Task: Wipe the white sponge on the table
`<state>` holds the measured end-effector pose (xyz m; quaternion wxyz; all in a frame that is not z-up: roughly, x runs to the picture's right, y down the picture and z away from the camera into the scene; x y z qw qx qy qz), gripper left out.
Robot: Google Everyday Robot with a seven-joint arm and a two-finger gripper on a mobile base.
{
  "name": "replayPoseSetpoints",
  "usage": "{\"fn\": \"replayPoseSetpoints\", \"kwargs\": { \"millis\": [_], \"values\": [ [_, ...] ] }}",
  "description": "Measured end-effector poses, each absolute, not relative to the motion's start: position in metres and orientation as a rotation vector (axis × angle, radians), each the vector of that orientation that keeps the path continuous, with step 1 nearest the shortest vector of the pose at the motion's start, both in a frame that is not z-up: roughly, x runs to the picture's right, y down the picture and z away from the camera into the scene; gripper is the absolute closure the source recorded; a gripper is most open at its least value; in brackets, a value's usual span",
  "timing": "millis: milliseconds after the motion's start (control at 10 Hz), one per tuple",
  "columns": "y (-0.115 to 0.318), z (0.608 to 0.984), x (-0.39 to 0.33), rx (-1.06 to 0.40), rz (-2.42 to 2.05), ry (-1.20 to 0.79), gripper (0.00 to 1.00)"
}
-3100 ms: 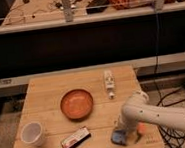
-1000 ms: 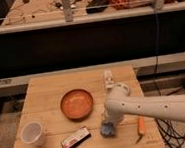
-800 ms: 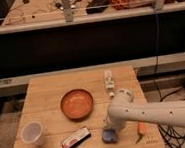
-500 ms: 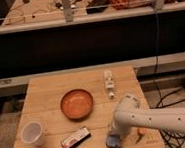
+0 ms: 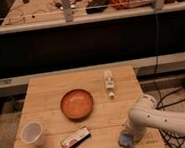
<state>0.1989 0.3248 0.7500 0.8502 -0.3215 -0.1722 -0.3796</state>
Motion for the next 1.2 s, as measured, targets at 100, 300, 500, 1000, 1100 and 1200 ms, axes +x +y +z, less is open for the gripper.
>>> {"fn": "replayPoseSetpoints", "kwargs": {
  "millis": [100,300,500,1000,1100,1200],
  "values": [
    [0.315,0.758,0.210,-0.682,-0.783,-0.337,0.95],
    [0.298,0.773,0.222,-0.683,-0.774,-0.318,0.97],
    [0.271,0.792,0.221,-0.654,-0.788,-0.314,0.97],
    [0.222,0.794,0.159,-0.567,-0.932,-0.344,0.97],
    [0.220,0.794,0.141,-0.558,-0.972,-0.357,0.97],
    [0.219,0.794,0.124,-0.551,-1.011,-0.369,0.97]
  ]
}}
